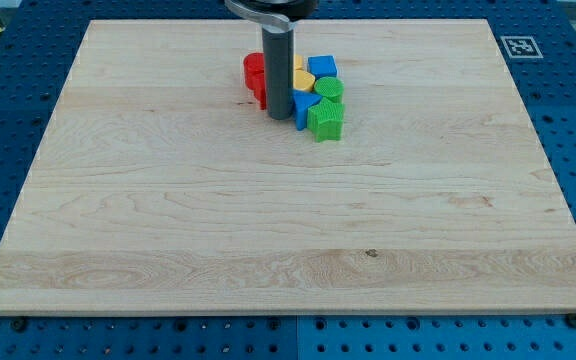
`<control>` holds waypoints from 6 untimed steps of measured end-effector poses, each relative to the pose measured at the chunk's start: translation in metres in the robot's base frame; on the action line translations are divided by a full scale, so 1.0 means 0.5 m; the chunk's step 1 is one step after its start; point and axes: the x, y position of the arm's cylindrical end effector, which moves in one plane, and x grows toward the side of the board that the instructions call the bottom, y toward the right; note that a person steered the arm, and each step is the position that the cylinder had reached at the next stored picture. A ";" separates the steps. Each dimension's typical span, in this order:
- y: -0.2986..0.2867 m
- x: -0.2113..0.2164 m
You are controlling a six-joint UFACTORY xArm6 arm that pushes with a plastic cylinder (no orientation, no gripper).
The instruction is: Slightly move the blue triangle towards the right
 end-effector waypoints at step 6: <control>0.135 0.086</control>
